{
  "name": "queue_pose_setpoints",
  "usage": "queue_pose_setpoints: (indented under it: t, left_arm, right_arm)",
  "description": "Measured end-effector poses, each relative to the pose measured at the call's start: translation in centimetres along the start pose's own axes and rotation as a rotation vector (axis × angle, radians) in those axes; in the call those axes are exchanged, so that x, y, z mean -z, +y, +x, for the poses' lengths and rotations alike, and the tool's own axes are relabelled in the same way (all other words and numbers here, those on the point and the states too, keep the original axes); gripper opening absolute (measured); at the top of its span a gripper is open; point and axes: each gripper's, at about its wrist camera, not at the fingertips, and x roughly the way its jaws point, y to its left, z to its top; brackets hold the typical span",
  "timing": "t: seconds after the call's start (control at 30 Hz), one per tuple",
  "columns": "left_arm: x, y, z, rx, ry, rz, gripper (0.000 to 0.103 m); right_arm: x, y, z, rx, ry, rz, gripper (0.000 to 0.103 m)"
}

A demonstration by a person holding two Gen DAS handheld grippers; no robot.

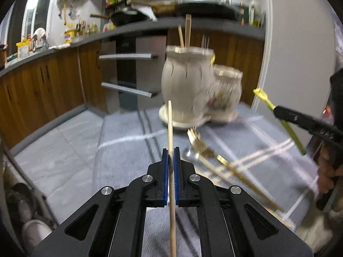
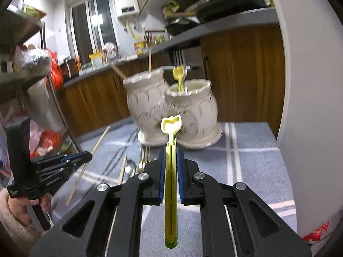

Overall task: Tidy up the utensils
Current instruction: 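Carry the chopstick over the taller cup while the right tool carries its utensil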

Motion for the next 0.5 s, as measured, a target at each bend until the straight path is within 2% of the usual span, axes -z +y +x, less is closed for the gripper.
queue_pose_setpoints:
  t: [0.2,0.3,0.5]
  left_arm:
    - [-0.9,0.9,-1.2,0.058,-0.114,-0.044,0.005]
    - [-1.3,1.0,-1.4,0.081,-0.141,-0.062,0.005]
    - [-3.1,1.0,-1.7,0.075,-0.175,-0.041,0.005]
  right_arm:
    - [-0.7,0.3,-0.8,0.005,-0.085,-0.024,0.01]
    - [-1.4,0.7,-0.8,-0.003,-0.106,-0.037,0.01]
    - [-4.3,1.0,-0.2,-0.003,-0.167,-0.035,0.01]
